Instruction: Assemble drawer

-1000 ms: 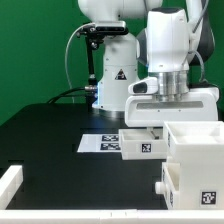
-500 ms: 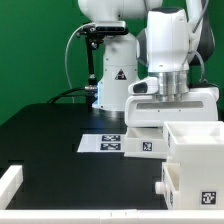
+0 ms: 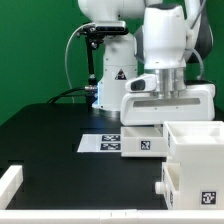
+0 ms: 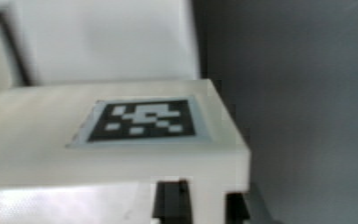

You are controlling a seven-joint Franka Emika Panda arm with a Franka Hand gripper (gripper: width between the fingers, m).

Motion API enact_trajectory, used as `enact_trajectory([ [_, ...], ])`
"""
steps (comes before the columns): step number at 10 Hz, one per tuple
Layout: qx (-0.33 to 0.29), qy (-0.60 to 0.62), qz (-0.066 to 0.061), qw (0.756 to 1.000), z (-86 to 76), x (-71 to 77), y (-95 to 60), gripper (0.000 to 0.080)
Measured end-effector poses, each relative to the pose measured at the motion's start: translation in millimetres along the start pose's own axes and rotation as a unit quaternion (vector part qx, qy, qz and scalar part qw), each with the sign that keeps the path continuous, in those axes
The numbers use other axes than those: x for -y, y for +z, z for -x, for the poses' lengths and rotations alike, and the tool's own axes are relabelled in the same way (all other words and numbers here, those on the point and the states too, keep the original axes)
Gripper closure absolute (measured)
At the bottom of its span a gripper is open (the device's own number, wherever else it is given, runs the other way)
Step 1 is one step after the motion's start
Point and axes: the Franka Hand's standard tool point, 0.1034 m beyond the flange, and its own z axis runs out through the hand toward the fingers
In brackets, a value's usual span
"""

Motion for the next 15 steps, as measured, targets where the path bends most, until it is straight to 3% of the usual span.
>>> enact_trajectory([
  [1,-0.002,-0.026,0.002,1.000,-9.7,-20.3,-7.7,0.0763],
  [3,-0.013,-0.100,0.004,0.995,-26.8,-40.4,-18.7,0.0763],
  [7,-0.008,-0.131,0.004,0.991,-25.4,-42.5,-17.5,0.0763],
  [9,-0.002,-0.203,-0.001,0.979,-52.0,-64.1,-19.0,0.0763],
  [11,0.003,-0.250,-0.007,0.968,-70.9,-65.9,-21.8,0.0763],
  [12,-0.010,-0.263,-0.003,0.965,-79.3,-58.8,-25.9,0.0763],
  [13,-0.042,-0.239,0.010,0.970,-73.7,-52.0,-28.2,0.0763],
  [14,-0.027,-0.245,0.006,0.969,-62.9,-52.8,-24.0,0.0763],
  [15,-0.028,-0.243,0.006,0.970,-66.6,-54.2,-24.6,0.0763],
])
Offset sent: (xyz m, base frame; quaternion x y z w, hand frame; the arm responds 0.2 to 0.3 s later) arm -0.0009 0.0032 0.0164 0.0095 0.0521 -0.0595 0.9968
